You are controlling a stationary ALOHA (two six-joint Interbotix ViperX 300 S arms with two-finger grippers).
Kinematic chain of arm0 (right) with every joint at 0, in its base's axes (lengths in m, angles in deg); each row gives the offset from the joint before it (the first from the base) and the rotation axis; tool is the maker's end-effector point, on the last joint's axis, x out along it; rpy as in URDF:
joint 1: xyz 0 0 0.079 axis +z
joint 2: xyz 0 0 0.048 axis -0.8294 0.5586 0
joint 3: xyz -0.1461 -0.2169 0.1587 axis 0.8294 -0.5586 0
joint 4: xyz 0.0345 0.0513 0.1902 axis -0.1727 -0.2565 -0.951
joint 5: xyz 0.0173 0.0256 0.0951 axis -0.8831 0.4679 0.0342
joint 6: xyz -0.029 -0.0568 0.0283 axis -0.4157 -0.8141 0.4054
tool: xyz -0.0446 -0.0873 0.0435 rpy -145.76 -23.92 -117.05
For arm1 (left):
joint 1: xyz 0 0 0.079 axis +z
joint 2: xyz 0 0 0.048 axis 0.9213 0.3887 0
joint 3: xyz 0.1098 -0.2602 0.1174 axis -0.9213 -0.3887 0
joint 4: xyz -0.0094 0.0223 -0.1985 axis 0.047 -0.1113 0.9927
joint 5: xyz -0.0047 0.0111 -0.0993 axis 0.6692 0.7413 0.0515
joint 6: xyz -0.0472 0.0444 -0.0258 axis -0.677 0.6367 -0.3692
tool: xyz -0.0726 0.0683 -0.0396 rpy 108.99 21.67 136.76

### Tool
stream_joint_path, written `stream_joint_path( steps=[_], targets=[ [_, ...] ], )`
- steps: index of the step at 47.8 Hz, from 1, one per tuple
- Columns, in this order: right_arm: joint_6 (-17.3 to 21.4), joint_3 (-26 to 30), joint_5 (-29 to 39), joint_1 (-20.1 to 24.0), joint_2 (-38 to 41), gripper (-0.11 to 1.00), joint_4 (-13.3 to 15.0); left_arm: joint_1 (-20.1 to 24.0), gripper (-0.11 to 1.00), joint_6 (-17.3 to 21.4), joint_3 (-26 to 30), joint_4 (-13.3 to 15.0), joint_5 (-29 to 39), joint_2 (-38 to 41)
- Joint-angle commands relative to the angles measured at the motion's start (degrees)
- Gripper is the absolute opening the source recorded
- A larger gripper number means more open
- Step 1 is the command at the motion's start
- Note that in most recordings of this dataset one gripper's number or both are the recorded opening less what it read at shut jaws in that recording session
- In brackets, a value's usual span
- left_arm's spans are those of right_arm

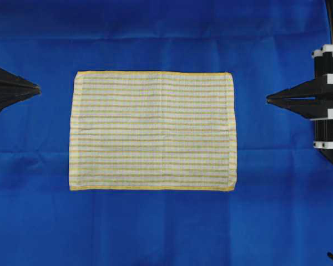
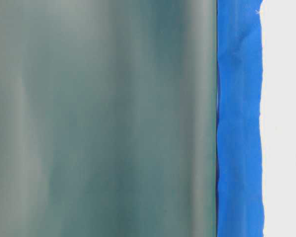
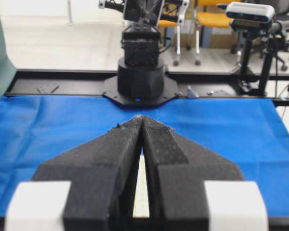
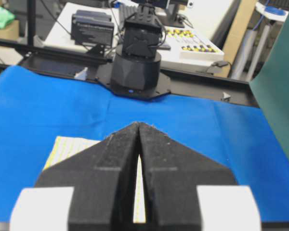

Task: Fold the yellow towel.
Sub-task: 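Move both grippers to the towel's top corners and grasp them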

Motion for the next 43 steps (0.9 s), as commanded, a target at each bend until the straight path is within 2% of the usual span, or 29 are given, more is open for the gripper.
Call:
stream_joint_path(
  steps=[1, 7, 12, 25, 31, 34, 36, 39, 43],
  targets=[
    [0.2, 1.9, -0.3, -0.8, 0.7, 0.0, 0.0, -0.1, 0.0, 0.6, 0.7, 2.0, 0.4, 0.9],
    [0.5, 2.9, 1.9, -2.9, 1.6, 0.0, -0.5, 1.2, 0.0, 0.6, 0.8, 2.0, 2.0, 2.1],
    [0.8, 3.3, 5.0, -6.5, 3.7, 0.0, -1.1, 4.1, 0.0, 0.7, 0.7, 2.0, 2.7, 4.7],
    [1.0, 3.2, 7.0, -16.7, 13.9, 0.0, -7.4, 12.8, 0.0, 0.5, 0.9, 2.0, 3.4, 14.1],
    [1.0, 4.2, 8.0, -19.8, 20.0, 0.0, -8.4, 15.9, 0.02, 0.5, 0.9, 2.0, 3.4, 18.4],
    [1.0, 4.8, 8.4, -20.9, 23.4, 0.01, -8.5, 17.5, 0.11, 0.5, 0.8, 2.0, 3.0, 21.1],
    [1.0, 5.3, 8.7, -21.5, 25.6, 0.05, -8.5, 18.4, 0.22, 0.5, 0.7, 2.0, 2.9, 22.7],
    [1.0, 5.8, 8.6, -22.3, 28.9, 0.17, -8.5, 19.5, 0.4, 0.4, 0.6, 2.0, 2.3, 25.2],
    [1.0, 6.6, 8.4, -22.9, 33.7, 0.4, -8.5, 20.5, 0.66, 0.5, 0.5, 2.0, 1.1, 29.0]
  ],
)
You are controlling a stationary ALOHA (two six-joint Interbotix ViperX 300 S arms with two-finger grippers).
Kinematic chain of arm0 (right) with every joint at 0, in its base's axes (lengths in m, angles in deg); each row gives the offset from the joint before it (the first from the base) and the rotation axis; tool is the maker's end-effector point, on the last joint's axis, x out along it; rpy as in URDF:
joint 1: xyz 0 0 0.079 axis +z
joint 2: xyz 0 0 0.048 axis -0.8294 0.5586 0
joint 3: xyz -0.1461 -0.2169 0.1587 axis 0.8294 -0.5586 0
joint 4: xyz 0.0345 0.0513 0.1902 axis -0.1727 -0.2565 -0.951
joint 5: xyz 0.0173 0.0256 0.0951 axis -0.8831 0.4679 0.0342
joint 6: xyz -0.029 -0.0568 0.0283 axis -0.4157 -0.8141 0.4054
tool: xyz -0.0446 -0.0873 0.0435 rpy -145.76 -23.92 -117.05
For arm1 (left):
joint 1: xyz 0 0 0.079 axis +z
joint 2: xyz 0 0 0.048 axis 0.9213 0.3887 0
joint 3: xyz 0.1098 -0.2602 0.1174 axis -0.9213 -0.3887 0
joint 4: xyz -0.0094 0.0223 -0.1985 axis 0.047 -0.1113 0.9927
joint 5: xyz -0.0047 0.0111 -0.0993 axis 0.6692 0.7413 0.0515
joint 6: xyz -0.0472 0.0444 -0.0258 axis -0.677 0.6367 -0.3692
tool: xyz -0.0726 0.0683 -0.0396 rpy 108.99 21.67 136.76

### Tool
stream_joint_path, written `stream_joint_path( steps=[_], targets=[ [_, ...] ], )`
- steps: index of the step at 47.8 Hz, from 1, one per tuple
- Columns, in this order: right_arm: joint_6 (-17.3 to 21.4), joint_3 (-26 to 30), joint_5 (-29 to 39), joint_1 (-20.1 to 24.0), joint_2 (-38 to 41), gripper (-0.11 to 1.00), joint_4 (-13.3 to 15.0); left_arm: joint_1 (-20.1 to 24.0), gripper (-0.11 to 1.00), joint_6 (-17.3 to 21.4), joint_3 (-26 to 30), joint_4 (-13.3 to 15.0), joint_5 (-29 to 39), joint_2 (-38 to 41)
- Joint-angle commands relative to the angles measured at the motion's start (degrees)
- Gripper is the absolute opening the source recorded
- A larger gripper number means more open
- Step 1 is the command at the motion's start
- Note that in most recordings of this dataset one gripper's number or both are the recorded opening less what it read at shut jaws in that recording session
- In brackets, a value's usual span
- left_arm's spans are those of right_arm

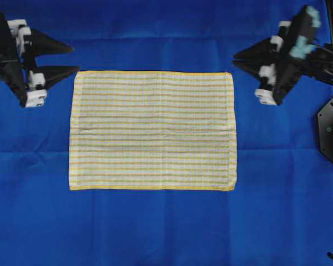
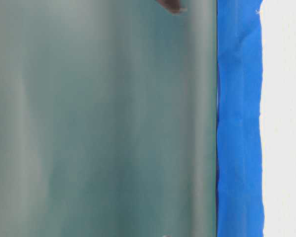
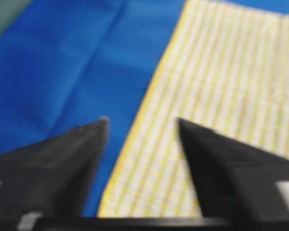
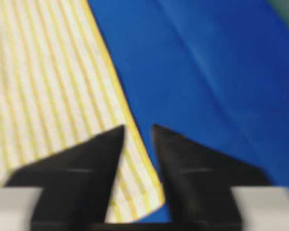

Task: Fold the yellow towel.
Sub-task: 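Move both grippers to the towel's top corners and grasp them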

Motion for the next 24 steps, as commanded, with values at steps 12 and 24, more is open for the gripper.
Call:
stream_joint_path(
  steps=[12, 24],
  targets=[
    [0.1, 3.4, -3.1, -2.3, 14.0, 0.68, -0.7, 4.1, 0.78, -0.1, -0.4, 0.2, -8.1, 15.0],
    [0.1, 2.9, -6.0, -3.8, 20.0, 0.64, -1.2, 4.9, 0.76, -0.1, -0.5, 0.2, -14.2, 24.3]
  ],
)
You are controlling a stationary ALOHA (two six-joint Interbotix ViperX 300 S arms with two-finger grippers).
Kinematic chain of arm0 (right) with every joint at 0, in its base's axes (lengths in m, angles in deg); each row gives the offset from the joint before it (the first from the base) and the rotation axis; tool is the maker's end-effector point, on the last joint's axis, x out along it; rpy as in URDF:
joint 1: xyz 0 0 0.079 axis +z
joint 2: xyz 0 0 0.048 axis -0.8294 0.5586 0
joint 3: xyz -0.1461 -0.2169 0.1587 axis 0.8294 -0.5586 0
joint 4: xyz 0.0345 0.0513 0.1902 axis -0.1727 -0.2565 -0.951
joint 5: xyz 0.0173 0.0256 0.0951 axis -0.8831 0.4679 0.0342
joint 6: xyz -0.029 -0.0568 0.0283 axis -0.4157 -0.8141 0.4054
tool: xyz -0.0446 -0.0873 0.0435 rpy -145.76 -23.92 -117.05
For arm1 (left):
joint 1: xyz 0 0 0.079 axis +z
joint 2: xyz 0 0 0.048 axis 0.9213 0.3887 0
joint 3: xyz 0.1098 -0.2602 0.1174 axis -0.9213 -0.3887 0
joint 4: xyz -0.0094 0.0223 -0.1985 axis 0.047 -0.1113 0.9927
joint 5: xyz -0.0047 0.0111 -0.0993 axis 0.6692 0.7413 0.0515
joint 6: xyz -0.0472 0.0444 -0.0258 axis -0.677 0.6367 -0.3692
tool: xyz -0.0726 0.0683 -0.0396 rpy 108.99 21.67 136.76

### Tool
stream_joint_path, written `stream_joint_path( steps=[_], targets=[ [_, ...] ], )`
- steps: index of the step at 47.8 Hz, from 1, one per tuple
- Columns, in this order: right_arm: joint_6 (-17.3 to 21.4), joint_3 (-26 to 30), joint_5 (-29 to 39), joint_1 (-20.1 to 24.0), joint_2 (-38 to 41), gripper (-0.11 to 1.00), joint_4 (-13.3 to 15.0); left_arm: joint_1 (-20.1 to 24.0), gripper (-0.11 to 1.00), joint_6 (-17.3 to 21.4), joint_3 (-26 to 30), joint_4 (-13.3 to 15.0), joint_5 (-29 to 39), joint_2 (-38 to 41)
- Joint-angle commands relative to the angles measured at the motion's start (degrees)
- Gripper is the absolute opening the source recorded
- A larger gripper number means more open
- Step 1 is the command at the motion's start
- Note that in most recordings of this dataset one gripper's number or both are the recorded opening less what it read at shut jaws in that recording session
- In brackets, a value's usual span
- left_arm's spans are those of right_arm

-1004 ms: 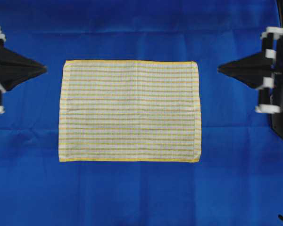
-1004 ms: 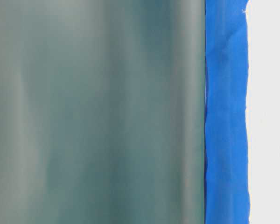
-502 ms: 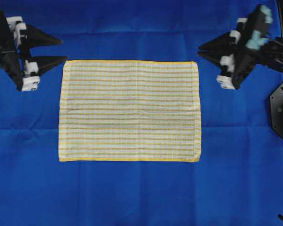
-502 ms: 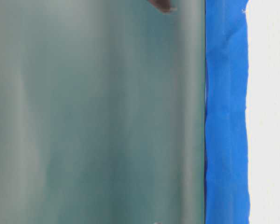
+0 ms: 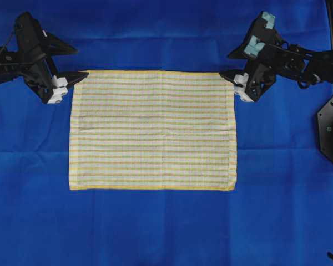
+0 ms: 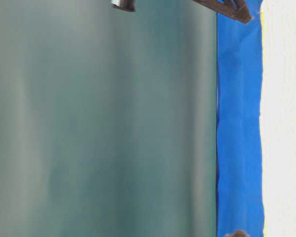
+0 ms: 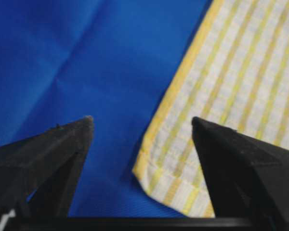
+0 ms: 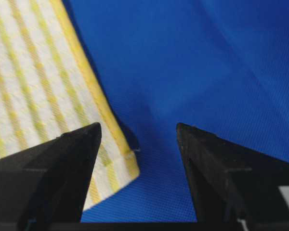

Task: Fold the yellow towel.
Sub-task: 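Move both grippers to the towel's top corners and grasp them, then fold the top edge down toward the bottom edge with both grippers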

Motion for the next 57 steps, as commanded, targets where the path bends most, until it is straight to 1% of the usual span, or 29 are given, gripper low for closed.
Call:
stream_joint_path(
  steps=[1, 10, 13, 17, 19, 20, 22, 27, 29, 32, 46, 57],
  targets=[
    [0.1, 0.5, -1.1, -0.3, 0.6, 0.64, -0.4, 0.3, 0.76, 0.0, 0.4, 0.1, -1.4, 1.9],
    [0.1, 0.2, -3.0, -0.4, 3.4, 0.64, -0.6, 0.4, 0.74, 0.0, 0.9, 0.3, -1.9, 5.7],
    [0.1, 0.1, -3.1, -0.4, 4.2, 0.63, -0.8, 0.4, 0.72, 0.0, 1.0, 0.4, -1.8, 6.4],
    [0.1, 0.0, -3.1, -0.4, 5.0, 0.6, -0.9, 0.6, 0.64, 0.1, 1.0, 0.4, -1.6, 7.0],
    [0.1, 0.0, -3.1, -0.4, 5.4, 0.57, -0.9, 0.7, 0.56, 0.1, 0.9, 0.3, -1.6, 7.1],
    [0.1, 0.0, -3.2, -0.3, 5.4, 0.54, -0.9, 0.6, 0.5, 0.2, 0.9, 0.3, -1.5, 7.1],
    [0.0, 0.0, -3.5, -0.4, 5.5, 0.48, -0.8, 0.7, 0.41, 0.2, 0.7, 0.3, -1.3, 7.1],
    [-0.2, -0.1, -4.2, -0.4, 5.5, 0.23, -0.7, 0.7, 0.22, 0.2, 0.5, 0.2, -0.7, 7.1],
    [-0.3, -0.1, -4.2, -0.3, 5.4, 0.13, -0.7, 0.7, 0.11, 0.2, 0.5, 0.3, -0.4, 7.1],
    [-0.3, -0.1, -4.3, -0.4, 5.4, 0.04, -0.7, 0.7, 0.05, 0.2, 0.5, 0.3, -0.4, 7.0],
    [0.0, -0.3, -4.3, -0.4, 4.6, 0.04, -0.9, 0.7, 0.05, 0.3, 1.9, 0.3, -0.4, 6.2],
    [0.0, -0.4, -3.7, -0.4, 0.6, 0.04, -1.2, 0.6, 0.05, 0.4, 3.5, 0.3, 1.2, 3.3]
  ],
)
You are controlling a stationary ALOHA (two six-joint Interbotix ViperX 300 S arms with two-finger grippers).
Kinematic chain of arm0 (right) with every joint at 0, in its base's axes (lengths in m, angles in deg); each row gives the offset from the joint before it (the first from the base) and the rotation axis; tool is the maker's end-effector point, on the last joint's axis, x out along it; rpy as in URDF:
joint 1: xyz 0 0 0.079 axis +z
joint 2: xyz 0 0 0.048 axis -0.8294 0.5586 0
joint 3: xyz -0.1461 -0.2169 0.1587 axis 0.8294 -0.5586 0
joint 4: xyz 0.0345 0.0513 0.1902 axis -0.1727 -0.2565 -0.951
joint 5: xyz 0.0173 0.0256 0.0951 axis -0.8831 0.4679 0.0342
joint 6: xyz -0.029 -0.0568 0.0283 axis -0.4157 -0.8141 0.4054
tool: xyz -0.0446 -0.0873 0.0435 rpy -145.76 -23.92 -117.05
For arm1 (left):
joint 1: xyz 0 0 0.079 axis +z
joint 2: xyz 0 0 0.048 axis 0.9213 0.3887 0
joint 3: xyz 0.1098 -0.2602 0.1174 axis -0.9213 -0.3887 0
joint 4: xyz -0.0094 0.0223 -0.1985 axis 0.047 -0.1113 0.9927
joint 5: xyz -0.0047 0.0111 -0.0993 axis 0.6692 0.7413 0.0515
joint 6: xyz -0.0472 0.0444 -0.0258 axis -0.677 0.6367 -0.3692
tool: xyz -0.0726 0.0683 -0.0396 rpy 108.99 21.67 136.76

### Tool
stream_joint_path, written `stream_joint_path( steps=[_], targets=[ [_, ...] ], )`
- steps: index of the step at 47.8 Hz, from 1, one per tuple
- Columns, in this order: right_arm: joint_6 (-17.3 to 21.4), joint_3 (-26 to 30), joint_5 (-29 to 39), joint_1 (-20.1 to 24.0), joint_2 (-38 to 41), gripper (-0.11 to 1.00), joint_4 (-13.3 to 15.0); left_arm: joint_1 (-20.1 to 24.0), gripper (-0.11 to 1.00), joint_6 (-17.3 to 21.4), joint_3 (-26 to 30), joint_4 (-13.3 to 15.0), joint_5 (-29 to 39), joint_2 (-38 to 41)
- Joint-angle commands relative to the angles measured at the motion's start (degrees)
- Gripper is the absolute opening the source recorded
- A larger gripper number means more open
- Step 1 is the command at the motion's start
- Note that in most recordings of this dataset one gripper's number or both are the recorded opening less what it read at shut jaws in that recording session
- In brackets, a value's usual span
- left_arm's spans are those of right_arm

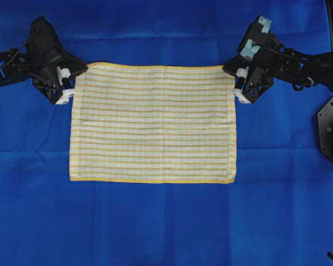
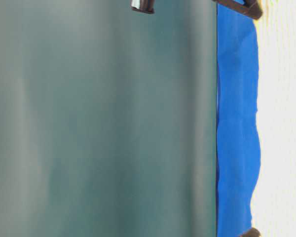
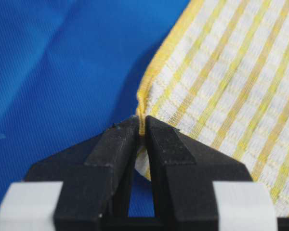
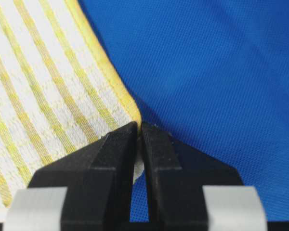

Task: Fold the yellow towel.
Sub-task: 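Fold the top edge down toward the bottom edge with both grippers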

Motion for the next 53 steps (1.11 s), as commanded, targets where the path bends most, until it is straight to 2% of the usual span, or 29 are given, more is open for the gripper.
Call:
stream_joint_path(
  steps=[1, 16, 28, 41, 48, 53],
  targets=[
    [0.1, 0.4, 0.2, -0.2, -2.8, 0.04, -0.4, 0.2, 0.05, 0.1, 0.9, 0.0, 0.8, -2.5],
    [-0.2, 0.4, 1.9, -0.2, -7.0, 0.04, -0.4, 0.2, 0.05, 0.1, 0.3, 0.1, 5.4, -9.8],
    [0.1, 0.3, 2.5, 0.0, -7.5, 0.04, -0.4, -0.5, 0.05, -0.3, -0.8, 0.0, 6.7, -12.1],
    [0.2, -1.3, 5.3, 3.0, -10.4, 0.04, -1.5, -6.3, 0.05, -1.0, -2.7, 0.0, 6.7, -14.9],
    [0.2, -2.9, 7.5, 6.9, -13.4, 0.04, -4.5, -10.6, 0.05, -1.9, -4.8, 0.1, 6.7, -17.1],
    [0.3, -4.0, 8.3, 11.3, -15.9, 0.04, -6.9, -14.2, 0.05, -2.8, -6.2, 0.1, 6.7, -18.9]
  ],
)
